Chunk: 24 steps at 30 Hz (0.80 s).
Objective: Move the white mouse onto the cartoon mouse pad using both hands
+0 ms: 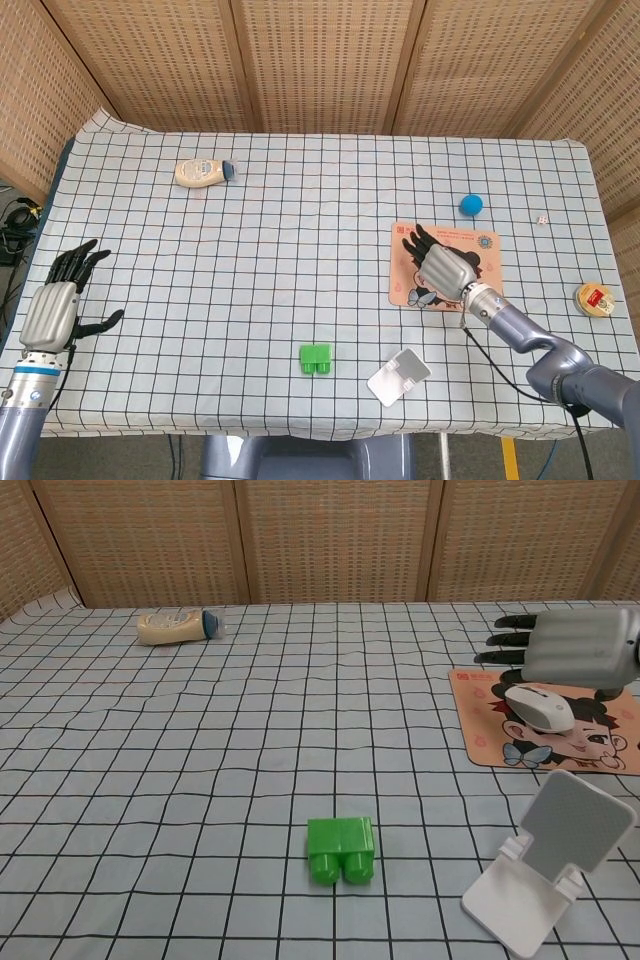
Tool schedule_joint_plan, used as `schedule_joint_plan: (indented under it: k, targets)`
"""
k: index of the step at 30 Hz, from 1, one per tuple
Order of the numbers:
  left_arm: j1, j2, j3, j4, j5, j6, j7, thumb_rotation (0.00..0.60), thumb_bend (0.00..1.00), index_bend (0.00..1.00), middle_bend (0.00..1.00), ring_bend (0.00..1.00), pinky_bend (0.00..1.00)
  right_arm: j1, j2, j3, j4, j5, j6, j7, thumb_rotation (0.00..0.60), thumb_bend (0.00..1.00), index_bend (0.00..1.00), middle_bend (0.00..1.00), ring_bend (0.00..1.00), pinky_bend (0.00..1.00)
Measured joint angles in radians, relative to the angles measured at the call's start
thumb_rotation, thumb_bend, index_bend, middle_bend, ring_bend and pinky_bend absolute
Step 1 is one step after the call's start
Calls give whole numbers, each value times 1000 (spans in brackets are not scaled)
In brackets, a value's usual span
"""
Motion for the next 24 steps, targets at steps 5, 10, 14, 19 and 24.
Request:
schedule_joint_plan:
  k: [5, 10, 14, 19, 24]
  targets:
    - [2, 2, 0, -1, 3, 3, -2, 600, 231, 137, 0, 0, 0, -26, 10, 21, -27, 7, 65, -2, 600, 157, 221, 0, 0, 0]
    - [3, 4, 0, 1, 1, 3, -2, 600, 231, 137, 0, 0, 0, -76, 20, 53, -66, 24, 185, 79, 600, 143, 185, 0, 0, 0]
    - [2, 2, 4, 2, 4, -2, 8, 600, 231, 132, 0, 0, 0, -129, 26, 82, -94, 52, 276, 208, 600, 132, 144, 0, 0, 0]
    - [2, -3, 10, 5, 9, -1, 30, 600, 225, 115, 0, 0, 0, -217, 26, 113, -111, 87, 393, 420, 600, 118, 81, 0, 0, 0]
    - [5, -11, 22, 13, 20, 5, 65, 600, 219, 97, 0, 0, 0, -299, 23, 129, -120, 116, 472, 628, 600, 105, 62, 0, 0, 0]
